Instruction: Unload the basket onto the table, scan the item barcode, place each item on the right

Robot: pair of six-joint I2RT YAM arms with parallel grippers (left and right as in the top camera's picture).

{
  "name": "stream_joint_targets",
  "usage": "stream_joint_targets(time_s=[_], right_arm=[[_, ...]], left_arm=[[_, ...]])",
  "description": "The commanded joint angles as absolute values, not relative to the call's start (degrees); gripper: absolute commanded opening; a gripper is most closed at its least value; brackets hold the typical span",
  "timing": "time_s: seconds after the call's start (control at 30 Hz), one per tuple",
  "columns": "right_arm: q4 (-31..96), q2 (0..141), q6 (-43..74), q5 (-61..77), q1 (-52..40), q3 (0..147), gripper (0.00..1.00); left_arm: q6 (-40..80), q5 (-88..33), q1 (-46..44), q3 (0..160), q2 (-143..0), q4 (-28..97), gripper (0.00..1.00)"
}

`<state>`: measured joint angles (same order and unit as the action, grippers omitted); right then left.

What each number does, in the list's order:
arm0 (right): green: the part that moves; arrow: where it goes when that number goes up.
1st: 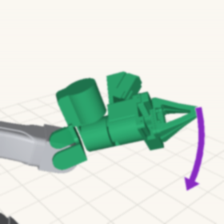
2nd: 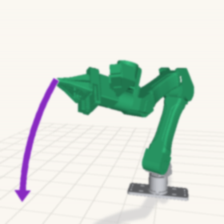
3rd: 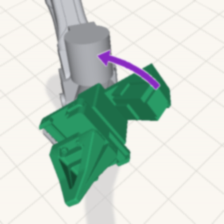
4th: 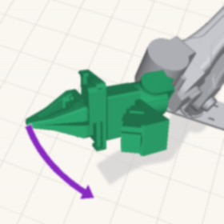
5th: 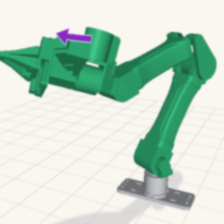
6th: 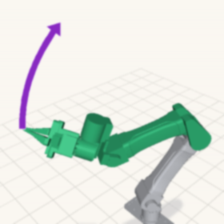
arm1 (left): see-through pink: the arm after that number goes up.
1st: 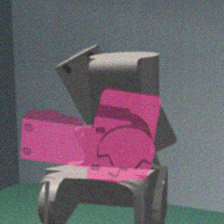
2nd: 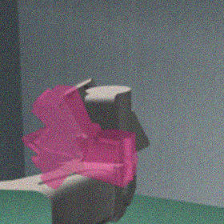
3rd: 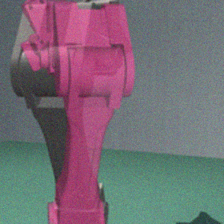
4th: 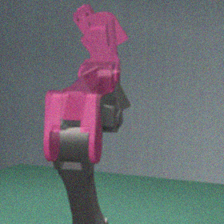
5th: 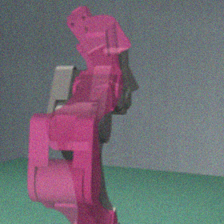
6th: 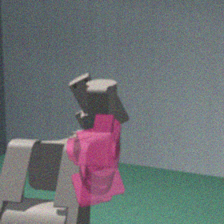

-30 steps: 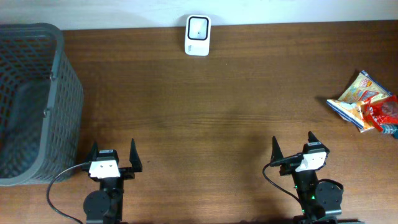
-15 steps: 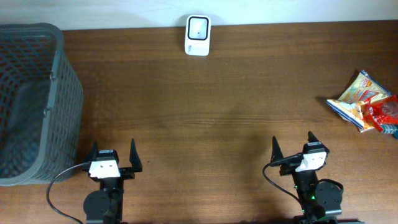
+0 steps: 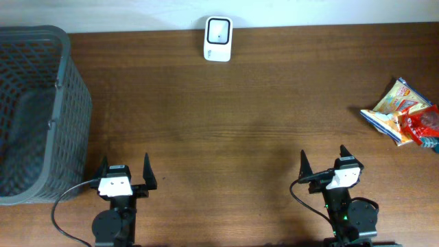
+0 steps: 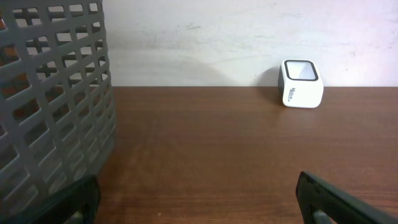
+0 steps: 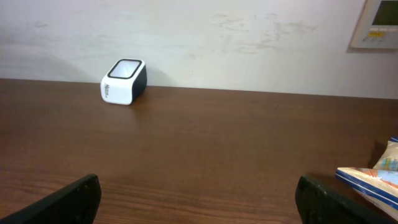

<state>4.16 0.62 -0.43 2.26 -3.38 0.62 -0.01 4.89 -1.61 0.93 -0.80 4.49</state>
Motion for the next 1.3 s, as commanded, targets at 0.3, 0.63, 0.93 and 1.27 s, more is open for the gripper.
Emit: stream_joint_targets(time_s=[0.3,0.63,0.93,1.27], right_arm=[[4.8,0.21,1.34,-0.91,-3.73,0.32,0.99],[4.73,0.21,1.32,-0.69,-3.75,0.32,0.99],[4.71,0.25,1.32,-0.69,-3.75,0.32,0.99],[4.71,0.25,1.32,-0.69,-3.75,0.32,0.98]], left_arm=[[-0.05,4.27,-1.87,0.51,-0.3,4.38,0.98],[-0.05,4.27,-1.87,0.51,-0.3,4.38,0.98],[-0.05,4.27,-1.87,0.51,-0.3,4.38,0.98],[-0.05,4.27,-1.87,0.51,-0.3,4.38,0.98]])
